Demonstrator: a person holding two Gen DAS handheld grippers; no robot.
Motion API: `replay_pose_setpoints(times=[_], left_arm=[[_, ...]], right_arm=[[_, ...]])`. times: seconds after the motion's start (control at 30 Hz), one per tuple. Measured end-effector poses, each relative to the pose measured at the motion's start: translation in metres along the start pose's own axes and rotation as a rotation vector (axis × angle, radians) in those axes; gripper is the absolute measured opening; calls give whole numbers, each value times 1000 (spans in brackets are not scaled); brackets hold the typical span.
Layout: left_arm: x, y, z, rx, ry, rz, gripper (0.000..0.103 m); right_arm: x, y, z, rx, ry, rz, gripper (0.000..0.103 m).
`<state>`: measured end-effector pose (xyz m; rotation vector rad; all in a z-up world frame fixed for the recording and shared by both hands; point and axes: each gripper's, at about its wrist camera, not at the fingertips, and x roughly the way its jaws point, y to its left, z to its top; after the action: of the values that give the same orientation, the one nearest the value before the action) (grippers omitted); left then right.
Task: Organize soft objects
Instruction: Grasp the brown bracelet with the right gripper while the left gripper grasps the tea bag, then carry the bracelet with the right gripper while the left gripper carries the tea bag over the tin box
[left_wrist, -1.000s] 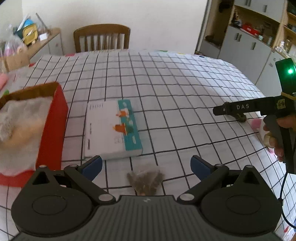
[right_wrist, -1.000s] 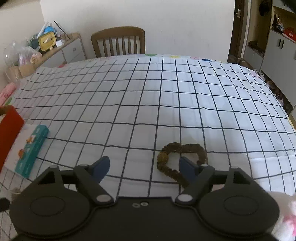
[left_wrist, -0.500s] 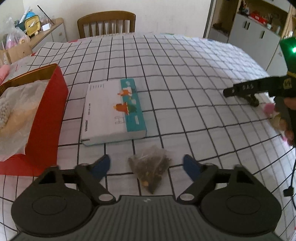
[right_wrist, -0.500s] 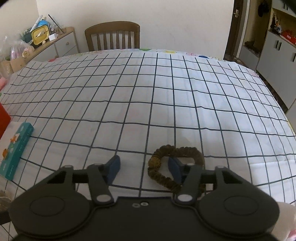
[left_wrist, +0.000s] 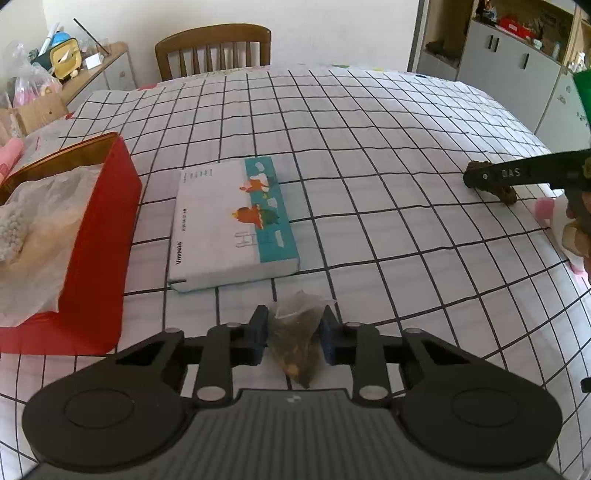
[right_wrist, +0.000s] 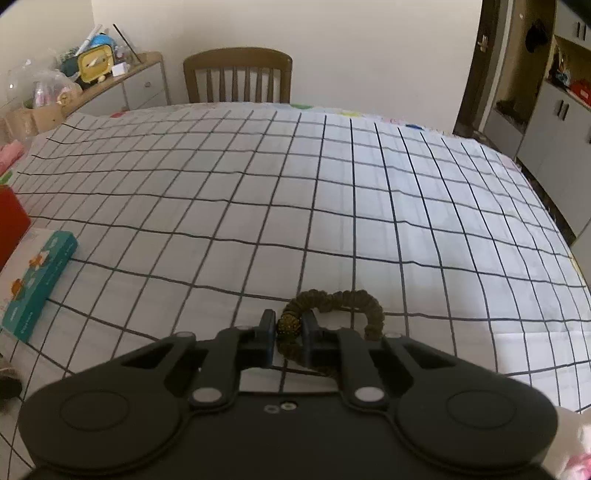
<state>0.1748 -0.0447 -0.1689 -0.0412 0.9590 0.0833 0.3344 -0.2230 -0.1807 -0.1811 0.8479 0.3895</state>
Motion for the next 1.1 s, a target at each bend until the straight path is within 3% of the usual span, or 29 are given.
replay_pose_setpoints(times=[0.5, 1.1], left_arm=[[-38, 20, 11, -43, -74, 13, 22], [-94, 89, 40, -97, -172, 33, 22]], right_arm=[[-65, 17, 4, -23, -112, 153, 13], [-122, 116, 34, -136, -195, 391, 13]])
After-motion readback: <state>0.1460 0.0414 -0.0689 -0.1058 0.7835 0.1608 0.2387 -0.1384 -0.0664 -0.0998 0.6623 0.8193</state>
